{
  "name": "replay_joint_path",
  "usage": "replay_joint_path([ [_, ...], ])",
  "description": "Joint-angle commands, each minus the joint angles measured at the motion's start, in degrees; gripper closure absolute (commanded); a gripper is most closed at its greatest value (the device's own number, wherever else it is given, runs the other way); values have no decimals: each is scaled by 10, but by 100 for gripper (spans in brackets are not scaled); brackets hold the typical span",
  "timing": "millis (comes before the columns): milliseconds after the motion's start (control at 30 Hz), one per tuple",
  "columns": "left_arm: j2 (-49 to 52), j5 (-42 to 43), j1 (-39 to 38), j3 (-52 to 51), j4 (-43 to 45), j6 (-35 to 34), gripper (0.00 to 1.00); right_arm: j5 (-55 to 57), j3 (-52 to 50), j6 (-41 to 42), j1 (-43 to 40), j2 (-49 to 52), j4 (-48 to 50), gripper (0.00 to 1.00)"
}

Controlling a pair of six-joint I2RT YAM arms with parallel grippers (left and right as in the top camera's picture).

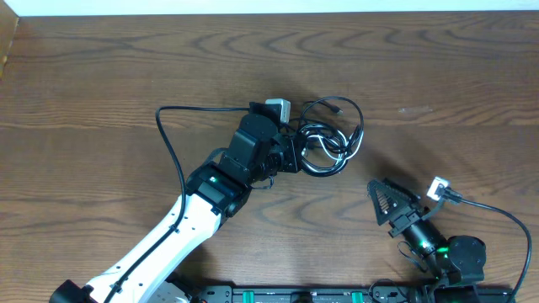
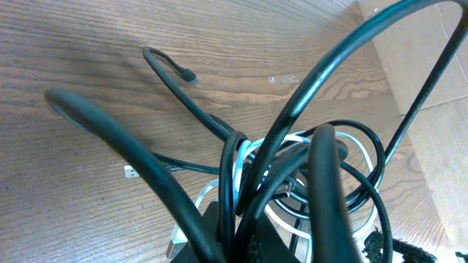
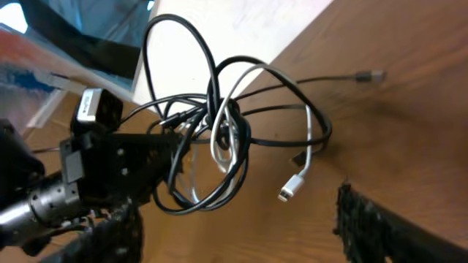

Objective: Untangle cables

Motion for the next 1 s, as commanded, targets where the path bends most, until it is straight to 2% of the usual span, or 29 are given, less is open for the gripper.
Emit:
replay_joint_path([
  [0,-8,8,1,5,4,-1,92,-6,9,-49,3,1,-3,16],
  [67,-8,8,1,5,5,-1,92,-4,24,-62,3,1,-15,12],
  [133,-8,8,1,5,5,-1,92,16,56,-87,3,1,-71,8],
  [267,-8,8,1,5,4,-1,92,58,128,-133,3,1,-193,6],
  [500,-8,8,1,5,4,-1,92,67,257,-175,3,41,-326,2],
  [667,-8,15,1,5,5,-1,92,38,378,-240,3,188,-396,1],
  [767,-8,55,1,5,5,2,92,-50,445,-291,3,306,-423,1],
  [867,-8,89,1,5,9,34,92,-84,462,-295,3,374,-418,1],
  [967,-8,116,1,5,49,23,92,-82,462,-324,3,395,-419,1],
])
